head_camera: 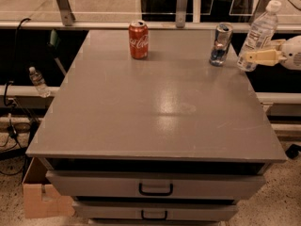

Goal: Move blue plastic bottle near redbull can

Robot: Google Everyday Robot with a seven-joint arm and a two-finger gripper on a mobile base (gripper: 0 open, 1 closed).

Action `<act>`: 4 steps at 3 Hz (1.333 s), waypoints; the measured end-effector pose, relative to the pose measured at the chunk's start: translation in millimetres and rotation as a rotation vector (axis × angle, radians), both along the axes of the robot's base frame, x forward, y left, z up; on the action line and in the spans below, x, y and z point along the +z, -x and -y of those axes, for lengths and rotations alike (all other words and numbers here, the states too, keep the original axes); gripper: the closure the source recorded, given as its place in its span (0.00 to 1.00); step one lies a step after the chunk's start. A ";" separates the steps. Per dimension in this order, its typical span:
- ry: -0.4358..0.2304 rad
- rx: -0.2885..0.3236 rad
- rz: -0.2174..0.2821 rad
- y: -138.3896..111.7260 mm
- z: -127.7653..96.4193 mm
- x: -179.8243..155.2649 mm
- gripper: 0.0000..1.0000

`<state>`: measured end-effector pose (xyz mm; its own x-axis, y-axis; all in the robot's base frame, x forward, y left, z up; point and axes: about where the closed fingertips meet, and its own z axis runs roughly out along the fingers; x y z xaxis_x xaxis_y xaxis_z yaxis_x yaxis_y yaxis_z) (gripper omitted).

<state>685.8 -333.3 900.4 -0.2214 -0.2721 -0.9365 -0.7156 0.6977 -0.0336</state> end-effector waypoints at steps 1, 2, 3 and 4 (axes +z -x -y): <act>-0.014 0.010 -0.002 -10.0 -0.3 -10.6 0.59; -0.026 0.025 -0.009 -18.7 -4.9 -21.0 0.36; -0.035 0.035 -0.021 -24.0 -9.1 -30.1 0.13; -0.044 0.039 -0.033 -25.6 -12.5 -38.0 0.00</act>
Offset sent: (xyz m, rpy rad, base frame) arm 0.0279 0.0020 -0.0302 0.0374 0.0142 0.0318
